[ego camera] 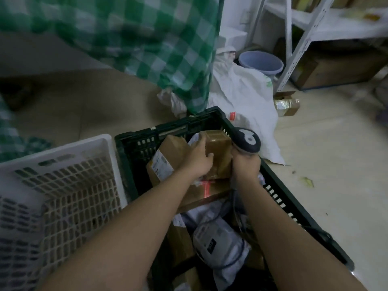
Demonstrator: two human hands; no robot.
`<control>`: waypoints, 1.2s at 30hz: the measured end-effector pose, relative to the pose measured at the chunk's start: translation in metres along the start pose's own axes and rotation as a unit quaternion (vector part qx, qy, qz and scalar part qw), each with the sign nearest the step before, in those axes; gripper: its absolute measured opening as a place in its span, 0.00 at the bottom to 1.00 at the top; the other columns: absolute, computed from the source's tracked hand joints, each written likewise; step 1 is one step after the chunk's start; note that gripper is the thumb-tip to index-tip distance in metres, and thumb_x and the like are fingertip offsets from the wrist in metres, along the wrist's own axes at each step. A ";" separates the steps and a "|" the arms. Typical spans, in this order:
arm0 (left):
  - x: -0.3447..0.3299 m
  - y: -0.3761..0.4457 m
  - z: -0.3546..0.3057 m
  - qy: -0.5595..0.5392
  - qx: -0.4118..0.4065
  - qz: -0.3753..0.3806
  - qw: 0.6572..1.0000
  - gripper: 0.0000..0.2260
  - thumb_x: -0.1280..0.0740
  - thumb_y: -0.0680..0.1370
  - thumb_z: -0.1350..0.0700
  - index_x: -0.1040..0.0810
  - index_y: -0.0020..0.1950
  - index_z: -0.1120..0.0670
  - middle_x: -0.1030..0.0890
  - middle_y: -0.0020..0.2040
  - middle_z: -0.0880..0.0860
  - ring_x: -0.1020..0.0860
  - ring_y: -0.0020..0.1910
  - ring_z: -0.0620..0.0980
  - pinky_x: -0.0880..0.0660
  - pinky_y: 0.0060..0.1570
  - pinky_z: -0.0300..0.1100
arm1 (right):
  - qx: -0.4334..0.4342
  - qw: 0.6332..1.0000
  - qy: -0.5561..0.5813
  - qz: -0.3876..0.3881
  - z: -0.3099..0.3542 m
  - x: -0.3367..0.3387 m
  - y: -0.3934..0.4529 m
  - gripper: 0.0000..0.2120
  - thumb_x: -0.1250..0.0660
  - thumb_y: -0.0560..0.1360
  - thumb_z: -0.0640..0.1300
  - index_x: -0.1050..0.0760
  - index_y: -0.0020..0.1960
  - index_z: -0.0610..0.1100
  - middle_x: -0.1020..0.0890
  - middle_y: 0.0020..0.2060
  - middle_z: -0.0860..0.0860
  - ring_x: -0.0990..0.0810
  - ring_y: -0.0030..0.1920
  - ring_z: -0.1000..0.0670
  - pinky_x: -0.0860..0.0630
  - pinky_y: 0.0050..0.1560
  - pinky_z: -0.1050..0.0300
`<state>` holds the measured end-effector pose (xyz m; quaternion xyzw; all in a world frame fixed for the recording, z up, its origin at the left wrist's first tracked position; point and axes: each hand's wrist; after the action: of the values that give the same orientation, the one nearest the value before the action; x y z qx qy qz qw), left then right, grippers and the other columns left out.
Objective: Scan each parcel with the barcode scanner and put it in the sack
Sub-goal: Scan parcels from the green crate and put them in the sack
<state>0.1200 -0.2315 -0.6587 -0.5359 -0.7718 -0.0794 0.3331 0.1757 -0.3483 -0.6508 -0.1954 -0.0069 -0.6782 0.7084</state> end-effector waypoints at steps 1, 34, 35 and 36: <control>-0.005 0.013 0.002 -0.002 -0.001 -0.010 1.000 0.28 0.40 0.80 0.52 0.46 0.78 0.48 0.32 0.72 0.53 0.26 0.62 0.53 0.25 0.60 0.51 | 0.014 1.000 0.024 0.003 0.000 -0.008 0.012 0.15 0.30 0.74 0.46 0.24 0.59 0.42 0.19 0.51 0.49 0.22 0.53 0.48 0.27 0.54 0.55; 0.196 -0.344 -0.049 -0.381 0.049 -0.222 0.896 0.23 0.37 0.80 0.52 0.44 0.72 0.45 0.30 0.57 0.51 0.24 0.51 0.50 0.21 0.52 0.56 | 0.052 0.964 0.192 0.176 0.121 0.067 -0.288 0.27 0.23 0.68 0.45 0.25 0.65 0.43 0.19 0.58 0.48 0.21 0.59 0.46 0.25 0.62 0.41; 0.200 -0.357 -0.051 -0.383 0.036 -0.235 0.893 0.24 0.38 0.80 0.52 0.45 0.73 0.44 0.31 0.59 0.52 0.24 0.51 0.49 0.20 0.50 0.55 | 0.054 0.962 0.200 0.179 0.126 0.069 -0.302 0.28 0.23 0.68 0.45 0.26 0.66 0.44 0.19 0.59 0.48 0.21 0.59 0.46 0.25 0.61 0.40; 0.204 -0.370 -0.054 -0.383 0.025 -0.249 0.889 0.25 0.39 0.81 0.52 0.46 0.74 0.43 0.31 0.61 0.52 0.24 0.52 0.50 0.20 0.47 0.54 | 0.060 0.960 0.208 0.180 0.132 0.072 -0.315 0.29 0.23 0.68 0.46 0.26 0.66 0.44 0.19 0.59 0.48 0.22 0.60 0.46 0.25 0.62 0.41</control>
<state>-0.2243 -0.2522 -0.4082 -0.3064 -0.9493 0.0706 -0.0061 -0.0886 -0.3809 -0.4244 -0.0049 0.1356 -0.5638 0.8147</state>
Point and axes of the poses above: each hand's wrist, its own y-axis towards the middle knuckle, its own x-axis out of the back of the hand, z = x × y
